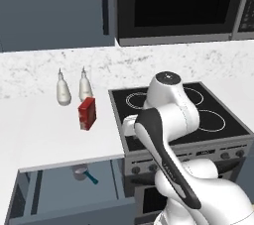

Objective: Pick the measuring cup from the drawer and place it on the counter.

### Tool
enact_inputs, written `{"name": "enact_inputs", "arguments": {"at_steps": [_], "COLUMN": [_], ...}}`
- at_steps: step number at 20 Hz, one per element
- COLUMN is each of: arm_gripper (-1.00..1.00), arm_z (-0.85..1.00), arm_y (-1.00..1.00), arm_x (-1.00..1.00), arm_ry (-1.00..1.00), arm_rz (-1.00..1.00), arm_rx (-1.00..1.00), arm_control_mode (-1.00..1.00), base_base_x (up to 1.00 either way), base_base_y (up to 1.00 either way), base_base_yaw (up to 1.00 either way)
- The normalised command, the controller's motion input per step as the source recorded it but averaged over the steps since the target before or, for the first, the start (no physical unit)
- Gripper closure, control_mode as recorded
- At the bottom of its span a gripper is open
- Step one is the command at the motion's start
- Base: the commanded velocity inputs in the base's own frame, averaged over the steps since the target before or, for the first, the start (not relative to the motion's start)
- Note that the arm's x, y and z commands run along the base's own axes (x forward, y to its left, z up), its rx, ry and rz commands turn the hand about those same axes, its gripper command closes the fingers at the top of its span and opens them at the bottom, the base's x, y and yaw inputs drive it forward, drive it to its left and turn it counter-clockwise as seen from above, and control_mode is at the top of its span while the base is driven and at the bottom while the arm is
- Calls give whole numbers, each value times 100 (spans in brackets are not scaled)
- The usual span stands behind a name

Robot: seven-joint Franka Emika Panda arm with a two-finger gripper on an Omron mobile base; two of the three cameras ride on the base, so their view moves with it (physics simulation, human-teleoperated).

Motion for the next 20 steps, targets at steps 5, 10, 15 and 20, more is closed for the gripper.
{"name": "enact_inputs", "arguments": {"at_steps": [5, 10, 15, 20], "arm_gripper": [-100, -100, -100, -100], "arm_z": [0, 0, 0, -15], "arm_y": [0, 0, 0, 80], "arm_x": [0, 0, 0, -30], "arm_ry": [0, 0, 0, -2], "arm_rz": [0, 0, 0, 0], "arm_rx": [0, 0, 0, 0], "arm_control_mode": [100, 100, -100, -100], "base_base_x": [21, 0, 0, 0], "base_base_y": [0, 0, 0, 0], "base_base_yaw": [0, 0, 0, 0]}}
